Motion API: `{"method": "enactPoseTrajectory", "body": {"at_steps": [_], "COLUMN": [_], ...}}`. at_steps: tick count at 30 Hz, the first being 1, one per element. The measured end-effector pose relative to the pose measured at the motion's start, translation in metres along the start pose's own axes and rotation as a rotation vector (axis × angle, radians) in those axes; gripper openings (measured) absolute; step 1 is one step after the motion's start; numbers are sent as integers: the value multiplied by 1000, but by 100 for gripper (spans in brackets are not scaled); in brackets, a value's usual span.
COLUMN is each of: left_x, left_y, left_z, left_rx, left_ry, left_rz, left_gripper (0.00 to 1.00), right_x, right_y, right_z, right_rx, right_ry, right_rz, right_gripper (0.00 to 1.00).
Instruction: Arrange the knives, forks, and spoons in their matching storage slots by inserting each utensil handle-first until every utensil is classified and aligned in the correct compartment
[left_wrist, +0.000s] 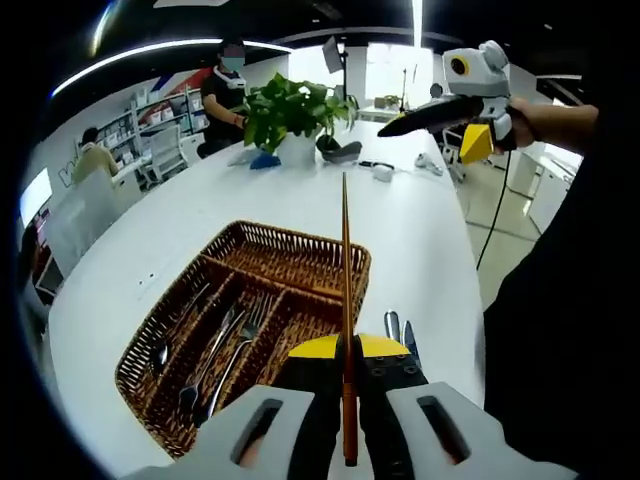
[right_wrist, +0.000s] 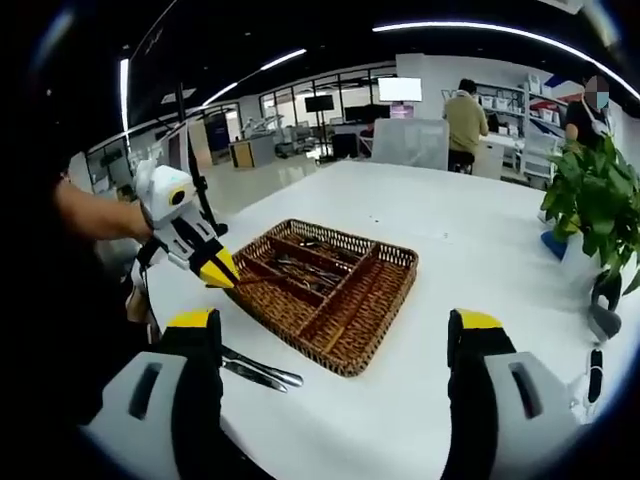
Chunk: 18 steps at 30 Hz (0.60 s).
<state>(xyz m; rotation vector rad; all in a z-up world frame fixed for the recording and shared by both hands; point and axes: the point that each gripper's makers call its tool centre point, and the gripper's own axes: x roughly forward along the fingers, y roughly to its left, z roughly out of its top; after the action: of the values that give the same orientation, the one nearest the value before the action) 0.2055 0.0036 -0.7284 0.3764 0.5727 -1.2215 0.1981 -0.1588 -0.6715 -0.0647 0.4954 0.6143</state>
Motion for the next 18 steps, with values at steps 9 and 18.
{"method": "enactPoseTrajectory", "body": {"at_steps": [9,18], "left_x": [-19,-17], "left_y": [-4,-25], "left_z": [56,91], "left_rx": [-113,-205], "left_ry": [-194,-312], "left_rz": [-4,-72], "left_gripper": [2,2], "right_x": [6,27], "right_y": [16,62], "right_z": [13,3], "right_rx": [-23,2], "right_ry": [-26,-7], "right_rz": [51,199], "right_gripper": [93,79]}}
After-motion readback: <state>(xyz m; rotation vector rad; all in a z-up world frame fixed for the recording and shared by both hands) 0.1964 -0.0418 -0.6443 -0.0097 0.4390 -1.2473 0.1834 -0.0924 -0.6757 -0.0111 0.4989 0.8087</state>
